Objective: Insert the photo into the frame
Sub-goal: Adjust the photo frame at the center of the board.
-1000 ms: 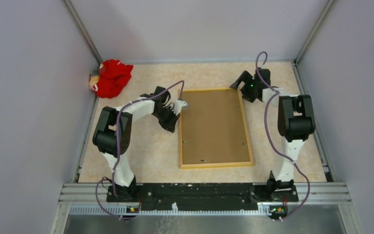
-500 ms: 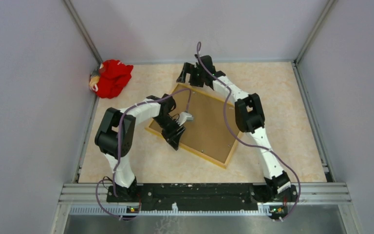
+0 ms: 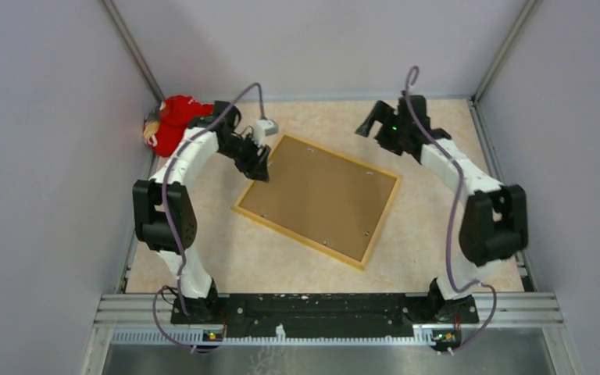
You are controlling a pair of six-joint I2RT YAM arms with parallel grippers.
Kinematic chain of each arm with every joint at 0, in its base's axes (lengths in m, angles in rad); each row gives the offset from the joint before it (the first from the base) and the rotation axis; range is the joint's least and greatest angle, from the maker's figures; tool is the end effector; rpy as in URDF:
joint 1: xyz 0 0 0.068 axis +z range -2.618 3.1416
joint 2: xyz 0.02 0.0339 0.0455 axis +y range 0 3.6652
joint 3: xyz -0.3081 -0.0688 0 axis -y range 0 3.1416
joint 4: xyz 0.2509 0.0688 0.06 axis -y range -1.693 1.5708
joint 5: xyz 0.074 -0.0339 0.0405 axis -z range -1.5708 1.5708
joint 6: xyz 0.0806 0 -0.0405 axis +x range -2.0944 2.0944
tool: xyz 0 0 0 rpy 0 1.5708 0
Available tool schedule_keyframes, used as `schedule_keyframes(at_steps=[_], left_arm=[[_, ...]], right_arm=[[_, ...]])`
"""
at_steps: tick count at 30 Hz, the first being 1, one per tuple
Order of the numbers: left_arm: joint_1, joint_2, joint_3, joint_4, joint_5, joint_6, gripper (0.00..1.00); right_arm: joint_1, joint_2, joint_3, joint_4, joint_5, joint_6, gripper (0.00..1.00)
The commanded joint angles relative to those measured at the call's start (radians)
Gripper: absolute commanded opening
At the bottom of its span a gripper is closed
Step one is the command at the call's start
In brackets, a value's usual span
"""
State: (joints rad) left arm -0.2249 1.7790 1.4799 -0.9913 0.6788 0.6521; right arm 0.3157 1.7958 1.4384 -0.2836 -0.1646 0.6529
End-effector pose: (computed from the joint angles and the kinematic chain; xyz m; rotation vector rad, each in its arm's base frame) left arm 0.3581 -0.1338 0.2670 1.2268 2.3096 -0.8231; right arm 0.4406 0.1578 0.2905 0.2915 2.2786 0.7035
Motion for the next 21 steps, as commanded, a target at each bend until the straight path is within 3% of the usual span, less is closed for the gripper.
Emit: schedule_keyframes(at_steps=[1,7,13,17,21], left_arm=[[0.169,0.086,0.153,0.090,-0.036,-0.107,0.55],[0.274,0.314,0.332,0.065,0.027,-0.173,0.41],[0.281,0.395,0.294,0.107,-0.019,-0.194,0.20],[0.250,0.385,0.215,0.124,-0.022,-0.163,0.18],[0.229,0.346,0.128,0.126,-0.023,-0.111,0.19]], right_arm=[[-0.053,-0.260,-0.268,0.046,0.104,0.036,0.99],[-0.069,-0.431,-0.541,0.059,0.105,0.062,0.99],[-0.086,-0.514,-0.684,0.041,0.125,0.061,0.99],[-0.086,-0.547,-0.776,0.092,0.114,0.085,0.99],[-0.124,-0.469,-0.811,0.249,-0.008,0.100,0.99]])
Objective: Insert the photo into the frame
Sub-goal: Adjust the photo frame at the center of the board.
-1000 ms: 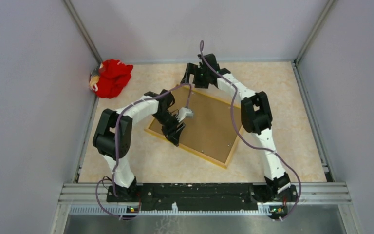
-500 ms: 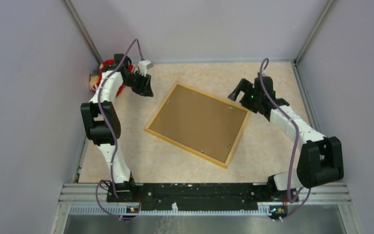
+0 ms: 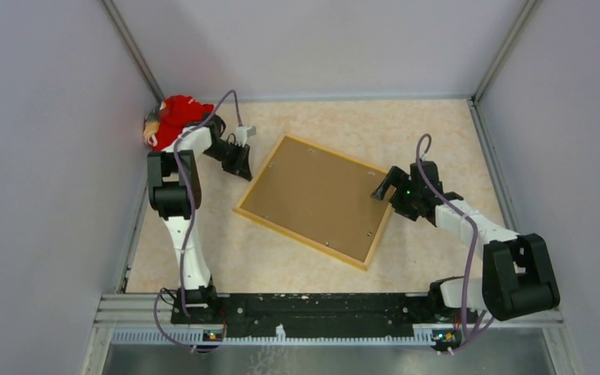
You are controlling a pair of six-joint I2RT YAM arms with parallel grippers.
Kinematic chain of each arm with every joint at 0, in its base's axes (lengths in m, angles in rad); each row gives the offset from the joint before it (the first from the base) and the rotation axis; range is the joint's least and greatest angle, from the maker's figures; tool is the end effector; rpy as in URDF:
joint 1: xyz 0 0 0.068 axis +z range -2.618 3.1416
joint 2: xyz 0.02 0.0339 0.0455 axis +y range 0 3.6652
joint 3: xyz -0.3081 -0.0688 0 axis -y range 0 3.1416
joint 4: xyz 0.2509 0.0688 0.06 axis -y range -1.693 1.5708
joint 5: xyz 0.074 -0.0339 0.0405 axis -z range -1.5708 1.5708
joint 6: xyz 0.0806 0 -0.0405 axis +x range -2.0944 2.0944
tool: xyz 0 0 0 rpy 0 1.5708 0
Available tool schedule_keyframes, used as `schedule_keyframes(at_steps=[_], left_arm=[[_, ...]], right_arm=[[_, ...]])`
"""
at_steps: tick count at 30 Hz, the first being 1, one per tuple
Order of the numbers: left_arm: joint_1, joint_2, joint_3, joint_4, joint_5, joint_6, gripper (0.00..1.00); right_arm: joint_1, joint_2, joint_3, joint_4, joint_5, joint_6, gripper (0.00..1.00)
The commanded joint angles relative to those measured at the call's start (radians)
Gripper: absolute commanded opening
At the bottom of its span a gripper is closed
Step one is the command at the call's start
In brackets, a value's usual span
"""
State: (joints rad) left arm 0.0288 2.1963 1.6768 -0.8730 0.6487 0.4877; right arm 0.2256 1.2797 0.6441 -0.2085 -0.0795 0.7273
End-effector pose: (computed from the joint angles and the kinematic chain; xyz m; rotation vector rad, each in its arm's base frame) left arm 0.4737 -0.0351 0.1548 0.6914 2.6043 -0.8140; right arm 0.2633 0.0670 0.1926 0.5795 2.4127 0.5203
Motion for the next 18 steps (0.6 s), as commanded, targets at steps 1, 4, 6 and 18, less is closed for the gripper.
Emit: schedule_keyframes(at_steps=[1,4,6,18], left_arm=[[-0.039,-0.093,-0.101,0.006,-0.006,0.079,0.19],[-0.078,-0.165,-0.209,0.005,-0.012,0.149,0.21],[-0.088,-0.194,-0.261,-0.029,0.009,0.193,0.21],[-0.040,-0.214,-0.271,-0.259,0.157,0.404,0.47]], right_arm=[[-0.060,0.084,-0.004,0.197,-0.119,0.021,0.99],[-0.103,0.201,0.071,0.255,-0.195,-0.006,0.99],[-0.117,0.269,0.133,0.254,-0.228,-0.026,0.99],[-0.139,0.236,0.246,0.112,0.020,-0.057,0.99]])
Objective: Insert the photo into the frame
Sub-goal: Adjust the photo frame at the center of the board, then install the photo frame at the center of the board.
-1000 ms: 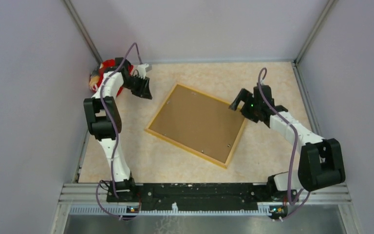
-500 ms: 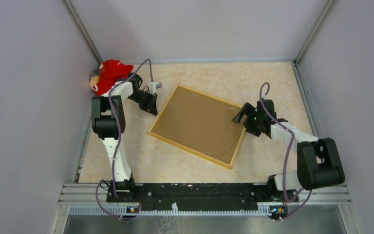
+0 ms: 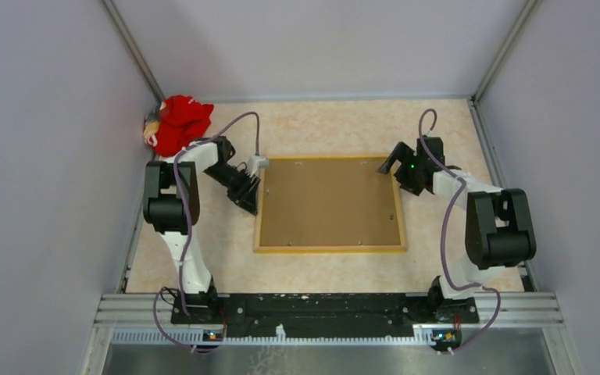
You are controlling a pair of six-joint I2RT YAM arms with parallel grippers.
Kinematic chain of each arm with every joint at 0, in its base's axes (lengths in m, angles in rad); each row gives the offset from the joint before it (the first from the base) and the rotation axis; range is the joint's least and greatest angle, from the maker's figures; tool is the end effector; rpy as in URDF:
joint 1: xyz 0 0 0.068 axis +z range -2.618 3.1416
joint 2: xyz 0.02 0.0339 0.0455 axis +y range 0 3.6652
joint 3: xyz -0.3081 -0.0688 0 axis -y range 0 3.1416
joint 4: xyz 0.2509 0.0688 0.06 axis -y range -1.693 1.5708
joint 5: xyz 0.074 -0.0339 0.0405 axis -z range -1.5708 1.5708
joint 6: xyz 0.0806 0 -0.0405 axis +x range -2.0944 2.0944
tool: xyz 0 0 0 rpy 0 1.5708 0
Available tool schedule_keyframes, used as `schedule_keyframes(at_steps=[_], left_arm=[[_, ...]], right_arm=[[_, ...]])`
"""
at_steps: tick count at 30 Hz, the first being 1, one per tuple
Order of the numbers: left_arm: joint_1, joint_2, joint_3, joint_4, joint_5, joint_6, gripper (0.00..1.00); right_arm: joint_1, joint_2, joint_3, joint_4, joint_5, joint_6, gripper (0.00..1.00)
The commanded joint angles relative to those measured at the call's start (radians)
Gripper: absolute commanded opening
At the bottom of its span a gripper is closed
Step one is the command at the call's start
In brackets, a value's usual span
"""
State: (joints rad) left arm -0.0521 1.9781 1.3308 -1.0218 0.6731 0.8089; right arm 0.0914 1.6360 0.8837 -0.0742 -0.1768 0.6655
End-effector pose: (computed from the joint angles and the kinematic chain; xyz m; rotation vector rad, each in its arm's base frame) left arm 0.3618 -0.0692 0.1566 1.1335 2.5847 -0.9687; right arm 0.3653 0.0477 0.1805 0.6138 2.3791 0.5564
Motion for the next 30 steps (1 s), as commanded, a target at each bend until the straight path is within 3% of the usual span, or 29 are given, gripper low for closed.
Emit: schedule_keyframes(at_steps=[1,5,9,12,20,30], left_arm=[[0.067,0.013,0.106,-0.135,0.167,0.086,0.51],[0.093,0.071,0.200,-0.138,0.294,0.004,0.54],[0.093,0.145,0.231,0.010,0.314,-0.209,0.45],[0.093,0.156,0.212,0.073,0.304,-0.273,0.39],[0.093,0.196,0.194,0.131,0.282,-0.343,0.19],[0.093,0.184,0.130,0.176,0.208,-0.370,0.10]], right_arm=[[-0.005,-0.149,0.005,-0.027,0.143,0.006,0.98],[0.015,-0.223,0.009,-0.042,0.191,0.034,0.95],[0.120,-0.249,-0.006,0.024,0.186,0.096,0.92],[0.256,-0.204,0.012,0.090,0.153,0.125,0.90],[0.558,0.103,0.187,0.242,0.041,0.204,0.79],[0.701,0.432,0.465,0.290,-0.054,0.267,0.70]])
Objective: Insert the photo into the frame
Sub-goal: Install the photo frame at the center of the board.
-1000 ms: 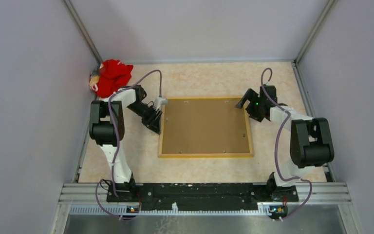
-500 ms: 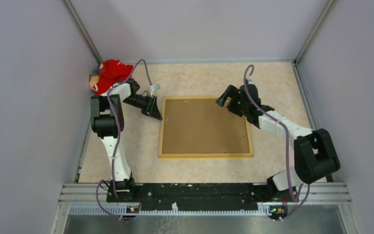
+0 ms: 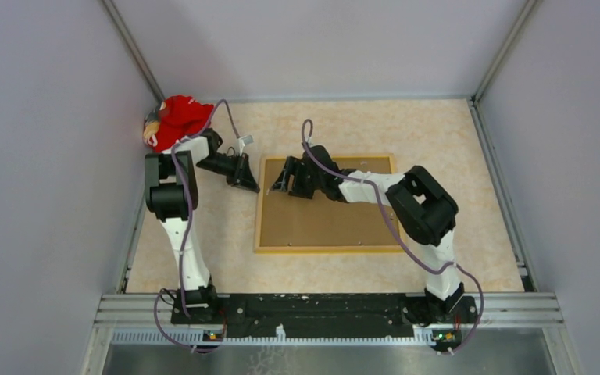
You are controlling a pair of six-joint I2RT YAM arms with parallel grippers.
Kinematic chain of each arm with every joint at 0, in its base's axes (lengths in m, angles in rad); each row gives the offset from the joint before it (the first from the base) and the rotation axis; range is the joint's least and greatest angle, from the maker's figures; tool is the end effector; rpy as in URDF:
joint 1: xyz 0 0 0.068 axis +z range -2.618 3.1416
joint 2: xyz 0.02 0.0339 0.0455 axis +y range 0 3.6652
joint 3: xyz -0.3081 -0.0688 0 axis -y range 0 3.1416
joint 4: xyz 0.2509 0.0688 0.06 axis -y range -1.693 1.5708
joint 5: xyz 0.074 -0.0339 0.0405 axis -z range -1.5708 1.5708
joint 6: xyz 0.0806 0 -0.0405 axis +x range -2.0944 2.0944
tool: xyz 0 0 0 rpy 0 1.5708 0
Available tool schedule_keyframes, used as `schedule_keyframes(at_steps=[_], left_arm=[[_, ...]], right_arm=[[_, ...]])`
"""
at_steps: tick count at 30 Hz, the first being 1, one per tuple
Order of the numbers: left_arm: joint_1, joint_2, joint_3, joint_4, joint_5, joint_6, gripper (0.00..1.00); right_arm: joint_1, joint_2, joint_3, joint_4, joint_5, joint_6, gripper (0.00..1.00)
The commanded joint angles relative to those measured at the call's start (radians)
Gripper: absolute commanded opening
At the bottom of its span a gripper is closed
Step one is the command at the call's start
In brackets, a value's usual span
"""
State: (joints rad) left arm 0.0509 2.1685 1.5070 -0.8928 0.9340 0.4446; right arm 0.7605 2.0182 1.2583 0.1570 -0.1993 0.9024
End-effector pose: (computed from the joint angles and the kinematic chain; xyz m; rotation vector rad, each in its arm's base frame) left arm 0.4330 -0.0428 0.1395 0.5217 2.5602 -1.2719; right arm 0.3531 0.3579 0.1752 0.0444 2.4049 1.0947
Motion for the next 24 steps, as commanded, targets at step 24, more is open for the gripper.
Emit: schedule_keyframes(at_steps=[24], left_arm=[[-0.021,-0.049,-0.083,0.097,-0.071,-0.034,0.06]], right_arm=[[0.063,0.221,0.221,0.058,-0.073,0.090,0.65]])
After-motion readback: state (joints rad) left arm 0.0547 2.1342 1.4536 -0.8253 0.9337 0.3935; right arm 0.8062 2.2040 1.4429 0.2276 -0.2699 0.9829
